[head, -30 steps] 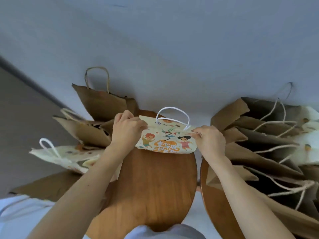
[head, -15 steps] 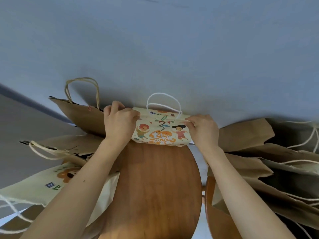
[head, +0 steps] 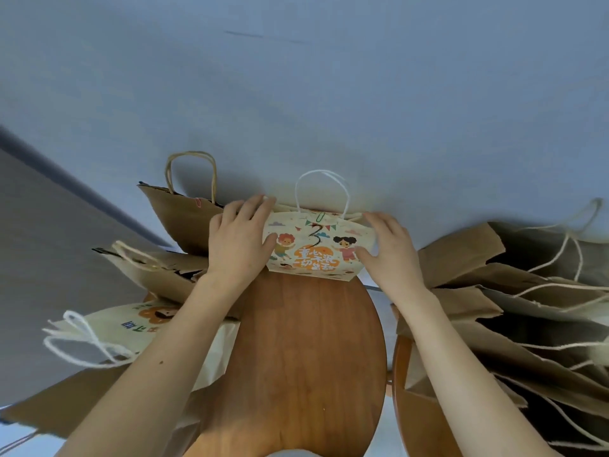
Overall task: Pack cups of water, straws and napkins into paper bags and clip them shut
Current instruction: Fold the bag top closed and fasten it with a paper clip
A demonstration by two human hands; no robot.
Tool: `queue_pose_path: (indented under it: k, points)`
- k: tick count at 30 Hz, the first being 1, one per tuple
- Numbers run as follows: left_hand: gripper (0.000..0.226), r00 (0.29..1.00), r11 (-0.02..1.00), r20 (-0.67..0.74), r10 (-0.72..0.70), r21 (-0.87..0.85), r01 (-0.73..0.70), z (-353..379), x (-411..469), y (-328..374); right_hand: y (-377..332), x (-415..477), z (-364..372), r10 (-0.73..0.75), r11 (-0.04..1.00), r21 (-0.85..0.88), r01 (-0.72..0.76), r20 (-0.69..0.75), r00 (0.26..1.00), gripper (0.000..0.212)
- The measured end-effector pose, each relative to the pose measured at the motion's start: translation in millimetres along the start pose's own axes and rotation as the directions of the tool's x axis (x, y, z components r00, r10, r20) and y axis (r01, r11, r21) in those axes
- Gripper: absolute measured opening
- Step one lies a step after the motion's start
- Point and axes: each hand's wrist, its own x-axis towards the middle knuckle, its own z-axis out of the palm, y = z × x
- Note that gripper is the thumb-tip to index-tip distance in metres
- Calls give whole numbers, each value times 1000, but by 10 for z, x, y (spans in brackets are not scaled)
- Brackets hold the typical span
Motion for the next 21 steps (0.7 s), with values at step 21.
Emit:
queue_pose_path:
  k: [21]
  points:
    - [45, 878, 933, -320, -357, -170, 318, -2075, -3720, -1157, -2683, -2932, 406, -629, 778, 91, 622, 114, 769, 35]
